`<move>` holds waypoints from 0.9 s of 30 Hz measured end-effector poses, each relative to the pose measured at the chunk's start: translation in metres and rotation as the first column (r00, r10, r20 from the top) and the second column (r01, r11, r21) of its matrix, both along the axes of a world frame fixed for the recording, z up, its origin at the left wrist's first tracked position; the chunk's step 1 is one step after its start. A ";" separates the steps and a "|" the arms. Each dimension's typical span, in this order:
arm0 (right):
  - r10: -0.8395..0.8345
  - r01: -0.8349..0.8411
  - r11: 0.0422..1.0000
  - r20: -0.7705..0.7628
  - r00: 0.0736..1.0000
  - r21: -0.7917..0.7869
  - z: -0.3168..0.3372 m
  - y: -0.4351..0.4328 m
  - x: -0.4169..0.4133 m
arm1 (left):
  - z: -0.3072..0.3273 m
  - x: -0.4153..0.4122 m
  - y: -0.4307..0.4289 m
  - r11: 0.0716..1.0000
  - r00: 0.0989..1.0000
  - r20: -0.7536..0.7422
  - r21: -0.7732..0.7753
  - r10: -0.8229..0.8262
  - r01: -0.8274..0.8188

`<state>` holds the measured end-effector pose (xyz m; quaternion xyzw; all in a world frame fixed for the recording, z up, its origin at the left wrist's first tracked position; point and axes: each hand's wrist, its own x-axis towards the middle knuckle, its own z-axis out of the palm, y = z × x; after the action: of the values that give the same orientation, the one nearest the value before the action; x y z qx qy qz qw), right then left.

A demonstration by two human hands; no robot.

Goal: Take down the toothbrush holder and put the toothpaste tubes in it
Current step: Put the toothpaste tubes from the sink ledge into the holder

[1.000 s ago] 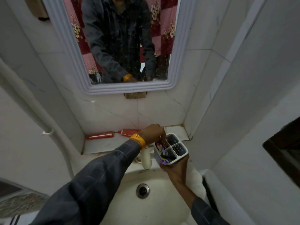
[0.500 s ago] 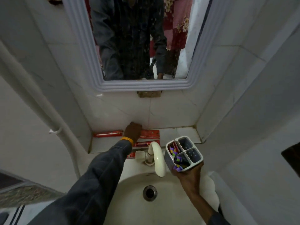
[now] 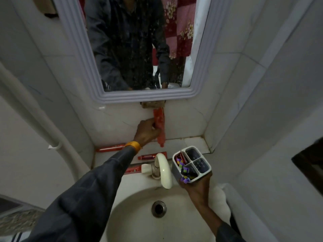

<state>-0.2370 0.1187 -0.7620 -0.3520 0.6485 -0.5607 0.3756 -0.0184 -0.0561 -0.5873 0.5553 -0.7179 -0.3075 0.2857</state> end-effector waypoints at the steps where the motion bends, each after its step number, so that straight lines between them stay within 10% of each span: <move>1: 0.017 -0.017 1.000 0.001 1.000 -0.012 0.003 0.001 0.001 | 0.015 -0.008 0.003 0.996 0.996 -0.015 -0.004 -0.092 0.092; 5: 0.016 -0.018 0.999 -0.036 0.999 -0.045 0.007 0.001 0.002 | 0.041 -0.038 0.022 0.932 0.926 0.202 -0.111 -0.318 0.345; 14: -0.004 0.003 1.000 -0.019 1.000 -0.028 0.016 0.002 0.004 | 0.048 -0.077 0.037 0.930 0.944 -0.056 -0.200 -0.325 0.308; 27: 0.005 -0.001 0.999 -0.096 0.995 0.034 0.003 0.001 0.012 | 0.005 -0.083 0.040 0.834 0.789 0.270 0.153 -0.552 0.531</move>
<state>-0.2247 0.1194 -0.7589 -0.3731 0.6747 -0.5315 0.3508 -0.1011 -0.0159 -0.5823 0.3762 -0.8707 -0.3123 0.0528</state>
